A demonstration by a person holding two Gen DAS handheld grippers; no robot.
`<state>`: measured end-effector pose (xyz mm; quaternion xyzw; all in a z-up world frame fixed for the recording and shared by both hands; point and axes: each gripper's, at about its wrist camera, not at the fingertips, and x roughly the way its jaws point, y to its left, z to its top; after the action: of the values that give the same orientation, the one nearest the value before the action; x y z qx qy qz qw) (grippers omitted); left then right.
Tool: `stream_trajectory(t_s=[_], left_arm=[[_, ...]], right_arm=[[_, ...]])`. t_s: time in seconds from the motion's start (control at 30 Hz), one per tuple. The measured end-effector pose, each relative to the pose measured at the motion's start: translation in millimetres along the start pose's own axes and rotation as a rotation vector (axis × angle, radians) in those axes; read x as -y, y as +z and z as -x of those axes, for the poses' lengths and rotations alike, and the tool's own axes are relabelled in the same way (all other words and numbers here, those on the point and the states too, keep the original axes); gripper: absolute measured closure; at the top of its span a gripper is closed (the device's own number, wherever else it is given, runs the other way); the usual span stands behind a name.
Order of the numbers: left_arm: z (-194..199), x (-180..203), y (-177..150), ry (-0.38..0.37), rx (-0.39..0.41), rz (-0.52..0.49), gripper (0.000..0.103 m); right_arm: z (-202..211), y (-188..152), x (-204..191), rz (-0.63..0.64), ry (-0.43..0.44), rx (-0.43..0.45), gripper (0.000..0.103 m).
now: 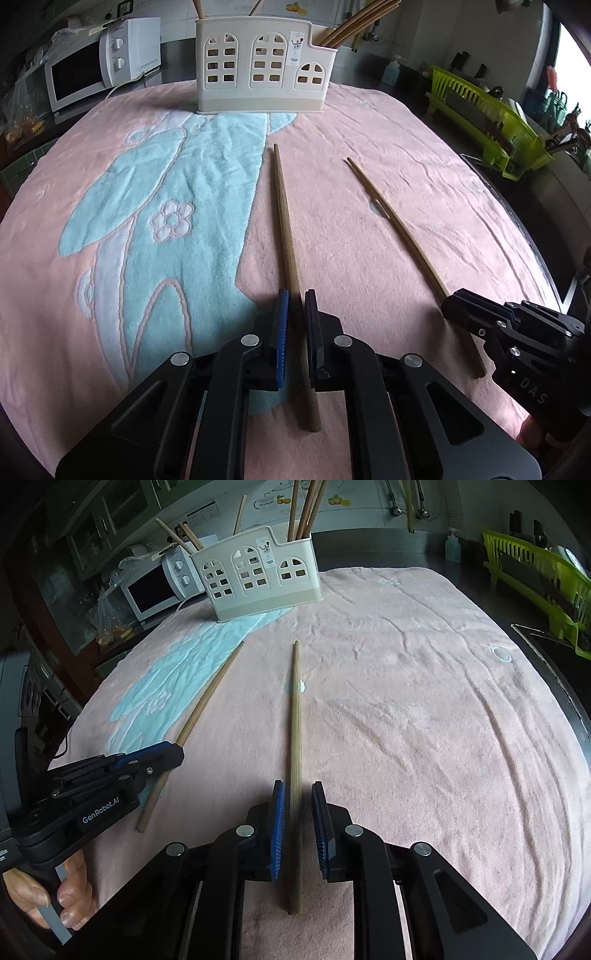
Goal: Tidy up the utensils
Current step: 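Close the right gripper on a chopstick while the left gripper grasps the last chopstick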
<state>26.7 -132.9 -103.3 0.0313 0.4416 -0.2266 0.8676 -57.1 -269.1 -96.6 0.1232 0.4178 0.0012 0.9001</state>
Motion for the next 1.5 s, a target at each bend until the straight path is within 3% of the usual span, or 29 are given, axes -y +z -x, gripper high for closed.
stream_trajectory(t_s=[0.23,0.33,0.57,0.8,1.0,1.1,1.33,1.5], left_arm=[[-1,1,1,-0.005,-0.015,-0.018,0.093],[-1,0,2,-0.014,-0.017,-0.016,0.094],[5,-4,4,-0.041,-0.009,-0.027,0.096],[34,-9,16,-0.057,0.069,-0.039,0.096],[66,-18,32,-0.093,0.177,-0.025,0.096],[71,-20,36,-0.089,0.199,-0.036,0.102],[55,-20,26,-0.116,0.128,-0.043,0.101],[38,-17,11,-0.105,0.060,-0.075,0.093]], right_arm=[[-4,0,-9,0.054,-0.050,0.008,0.089],[-6,2,-10,0.068,-0.072,0.007,0.096],[6,6,-10,0.059,-0.055,0.032,0.096],[39,23,-19,0.099,-0.036,0.110,0.096],[41,28,-21,0.113,-0.024,0.097,0.096],[39,25,-21,0.110,-0.016,0.082,0.096],[35,22,-19,0.094,-0.021,0.072,0.096],[27,17,-19,0.086,-0.012,0.055,0.096]])
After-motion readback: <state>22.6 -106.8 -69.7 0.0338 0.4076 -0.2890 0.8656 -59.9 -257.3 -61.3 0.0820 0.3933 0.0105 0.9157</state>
